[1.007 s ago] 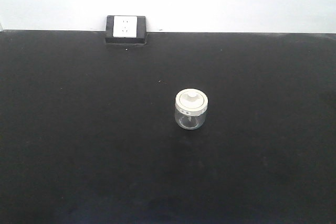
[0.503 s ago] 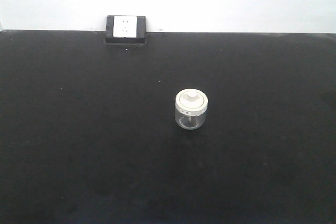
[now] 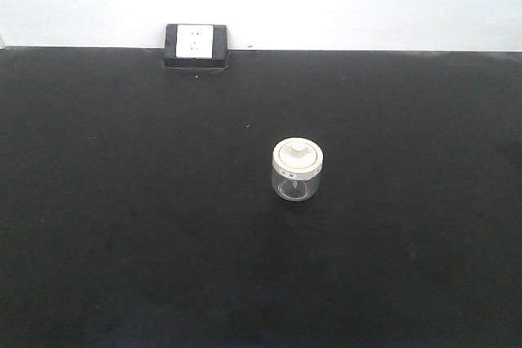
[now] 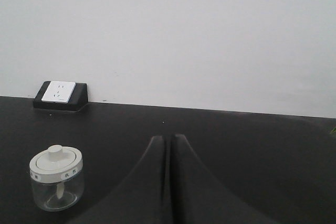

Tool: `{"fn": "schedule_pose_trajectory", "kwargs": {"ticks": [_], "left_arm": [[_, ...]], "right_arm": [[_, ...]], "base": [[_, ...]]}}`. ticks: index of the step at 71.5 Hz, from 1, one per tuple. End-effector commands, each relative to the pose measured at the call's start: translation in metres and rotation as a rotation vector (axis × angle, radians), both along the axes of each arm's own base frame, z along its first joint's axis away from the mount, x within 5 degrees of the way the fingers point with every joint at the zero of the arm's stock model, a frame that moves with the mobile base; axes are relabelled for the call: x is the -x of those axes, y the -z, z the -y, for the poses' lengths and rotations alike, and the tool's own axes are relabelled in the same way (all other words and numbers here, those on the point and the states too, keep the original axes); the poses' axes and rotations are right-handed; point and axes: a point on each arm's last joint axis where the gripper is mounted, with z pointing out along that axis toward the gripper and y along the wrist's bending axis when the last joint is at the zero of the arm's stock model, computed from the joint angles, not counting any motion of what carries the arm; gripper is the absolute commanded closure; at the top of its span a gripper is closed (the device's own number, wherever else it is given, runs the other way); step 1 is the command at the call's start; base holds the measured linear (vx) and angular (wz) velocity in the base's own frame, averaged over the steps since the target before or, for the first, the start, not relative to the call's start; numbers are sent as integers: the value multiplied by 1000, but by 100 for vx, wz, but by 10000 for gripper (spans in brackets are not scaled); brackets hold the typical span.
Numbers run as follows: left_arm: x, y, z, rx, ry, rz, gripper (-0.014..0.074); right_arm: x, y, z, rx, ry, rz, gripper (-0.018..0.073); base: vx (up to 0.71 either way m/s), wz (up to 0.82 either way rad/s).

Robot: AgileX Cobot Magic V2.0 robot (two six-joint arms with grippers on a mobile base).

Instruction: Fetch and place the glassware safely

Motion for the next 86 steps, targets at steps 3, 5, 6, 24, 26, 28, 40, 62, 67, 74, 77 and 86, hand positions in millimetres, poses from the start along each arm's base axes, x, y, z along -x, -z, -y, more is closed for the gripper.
{"fn": "schedule_pose_trajectory", "kwargs": {"ticks": [3,5,6,24,26,28,40,62,67,74,77,86], "left_arm": [[4,-4,0,32,3,77,603],[4,-1,0,32,3,69,603],[4,-1,0,32,4,68,603],[0,30,0,27,2,-12,603],[-1,33,0,27,2,-19,603],[-1,36,0,27,2,-19,603],[-5,54,0,23,-1,23,603],[-5,57,0,21,-1,-25,603],[-5,56,0,21,-1,-23,603],[-5,56,0,21,-1,-24,603],[-5,56,0,21,-1,-24,603],[-5,56,0,21,-1,-24,603]], "right_arm": [[0,-10,-1,11,-13,29,563],[0,-10,-1,11,-13,29,563],[0,-10,-1,11,-13,29,563],[0,-10,-1,11,-13,29,563],[0,-10,-1,11,-13,29,563],[0,-10,-1,11,-13,29,563],[0,-10,-1,11,-13,29,563],[0,-10,-1,11,-13,29,563],[0,-10,-1,11,-13,29,563],[0,-10,-1,11,-13,29,563],[0,-10,-1,11,-13,29,563],[0,-10,-1,11,-13,29,563]], "base": [[0,0],[0,0],[0,0],[0,0],[0,0],[0,0],[0,0],[0,0],[0,0],[0,0],[0,0],[0,0]]}}
